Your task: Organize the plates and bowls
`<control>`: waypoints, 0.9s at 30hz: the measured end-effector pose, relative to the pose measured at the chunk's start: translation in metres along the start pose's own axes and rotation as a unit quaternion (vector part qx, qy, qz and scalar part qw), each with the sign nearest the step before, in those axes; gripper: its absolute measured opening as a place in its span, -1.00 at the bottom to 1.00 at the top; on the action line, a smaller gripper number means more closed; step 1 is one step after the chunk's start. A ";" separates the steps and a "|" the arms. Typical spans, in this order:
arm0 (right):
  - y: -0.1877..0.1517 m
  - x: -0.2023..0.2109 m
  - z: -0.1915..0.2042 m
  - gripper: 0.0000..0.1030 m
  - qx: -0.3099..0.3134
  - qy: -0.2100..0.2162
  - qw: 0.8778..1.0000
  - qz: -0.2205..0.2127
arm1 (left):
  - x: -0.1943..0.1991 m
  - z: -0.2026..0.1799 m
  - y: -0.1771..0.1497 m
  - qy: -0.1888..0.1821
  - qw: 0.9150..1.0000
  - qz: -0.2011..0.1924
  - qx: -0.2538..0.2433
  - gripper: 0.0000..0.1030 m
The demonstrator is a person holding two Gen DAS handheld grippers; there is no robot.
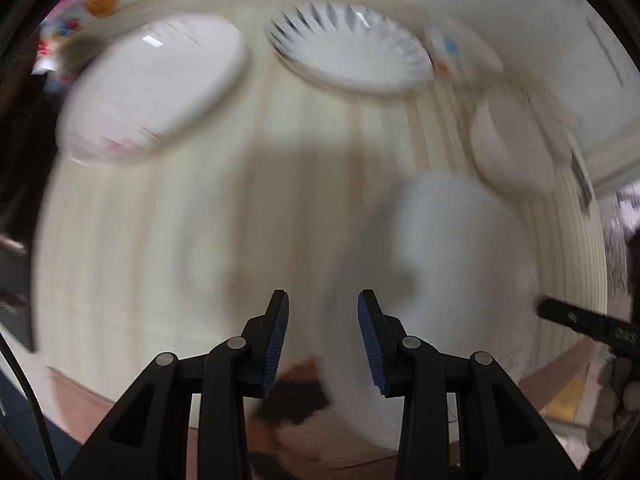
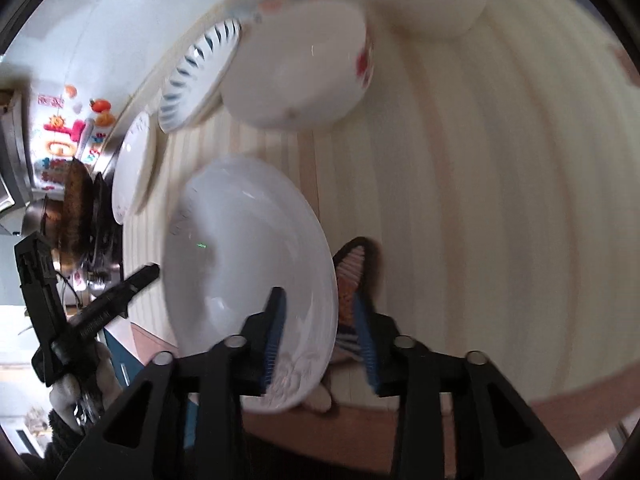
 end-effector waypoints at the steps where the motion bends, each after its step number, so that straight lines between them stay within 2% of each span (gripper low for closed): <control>1: 0.000 0.012 0.007 -0.08 0.002 0.005 1.000 -0.009 | 0.013 0.010 0.003 0.007 1.000 -0.017 0.008 -0.34; 2: 0.002 0.022 0.018 -0.02 0.004 0.011 1.000 -0.018 | 0.028 0.024 0.008 0.016 0.999 -0.035 0.022 -0.34; 4: 0.008 0.030 0.046 0.25 0.013 0.023 0.999 -0.027 | 0.046 0.051 0.019 0.031 0.997 -0.060 0.047 -0.33; 7: 0.028 0.017 0.100 0.25 0.043 0.053 0.997 -0.021 | 0.052 0.091 0.033 0.033 0.993 -0.079 0.082 -0.32; 11: 0.069 -0.033 0.184 0.25 0.094 0.061 0.994 -0.011 | 0.037 0.140 0.047 0.045 0.988 -0.074 0.129 -0.32; 17: 0.135 -0.117 0.299 0.25 0.178 0.041 0.983 0.014 | 0.015 0.182 0.046 0.062 0.982 -0.063 0.168 -0.32; 21: 0.175 -0.164 0.347 0.25 0.213 0.025 0.977 0.022 | 0.002 0.196 0.050 0.065 0.979 -0.061 0.181 -0.32; 24: 0.194 -0.201 0.367 0.18 0.225 0.016 0.973 0.043 | -0.008 0.207 0.055 0.073 0.977 -0.059 0.189 -0.31; 26: 0.203 -0.222 0.375 0.07 0.226 0.013 0.972 0.062 | -0.015 0.216 0.057 0.062 0.977 -0.054 0.197 -0.32; 27: 0.204 -0.229 0.373 -0.04 0.229 0.013 0.971 0.070 | -0.018 0.219 0.056 0.057 0.977 -0.051 0.201 -0.32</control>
Point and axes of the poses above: each gripper's, at about its wrist camera, not at the fingertips, and x roughly against the way its jaws point, z to its left, y to its top, the point moved 1 cm from there along -x, roughly the way its jaws point, and after that the axes turned 9 degrees about -x, right-handed, at the moved point
